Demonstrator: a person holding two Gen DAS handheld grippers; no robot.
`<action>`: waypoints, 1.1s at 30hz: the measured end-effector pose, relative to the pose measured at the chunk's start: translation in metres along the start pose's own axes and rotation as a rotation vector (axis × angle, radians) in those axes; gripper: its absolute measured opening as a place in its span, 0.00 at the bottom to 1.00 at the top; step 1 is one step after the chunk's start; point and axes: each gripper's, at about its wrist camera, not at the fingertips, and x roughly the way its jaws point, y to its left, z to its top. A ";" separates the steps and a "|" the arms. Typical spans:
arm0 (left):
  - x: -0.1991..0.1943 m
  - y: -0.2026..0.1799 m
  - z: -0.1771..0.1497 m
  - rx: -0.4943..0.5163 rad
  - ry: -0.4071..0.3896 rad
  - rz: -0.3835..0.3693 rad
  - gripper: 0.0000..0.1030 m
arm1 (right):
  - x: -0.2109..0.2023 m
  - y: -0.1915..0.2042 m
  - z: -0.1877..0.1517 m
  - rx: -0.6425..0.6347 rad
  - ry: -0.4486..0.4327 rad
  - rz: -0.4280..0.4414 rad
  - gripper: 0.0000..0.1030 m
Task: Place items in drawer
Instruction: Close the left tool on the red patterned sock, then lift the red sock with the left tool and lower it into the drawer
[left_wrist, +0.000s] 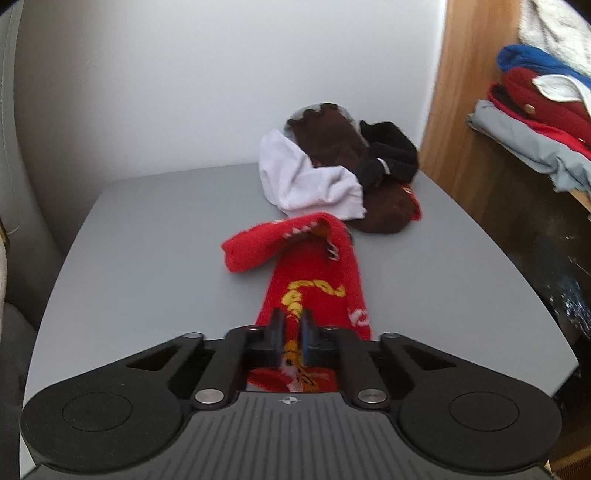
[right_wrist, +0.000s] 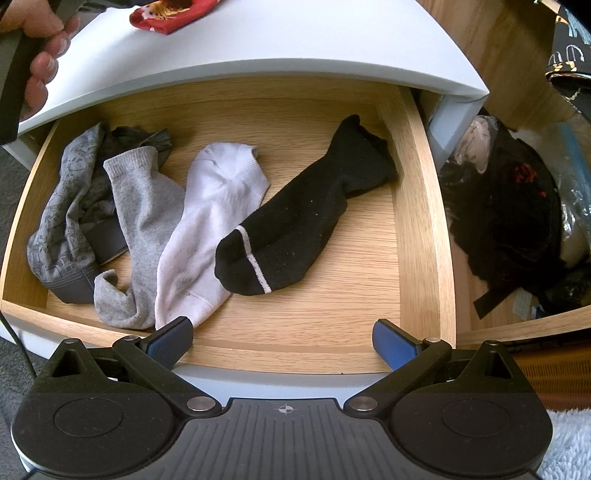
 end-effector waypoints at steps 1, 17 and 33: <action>-0.004 -0.002 -0.003 0.000 0.005 -0.002 0.07 | 0.000 0.000 0.000 -0.001 0.001 0.004 1.00; -0.071 -0.023 -0.057 -0.030 0.053 -0.072 0.05 | 0.000 0.002 0.000 0.002 0.000 0.017 1.00; -0.102 -0.035 -0.118 -0.114 0.144 -0.134 0.05 | 0.000 0.001 0.000 0.000 0.000 0.017 1.00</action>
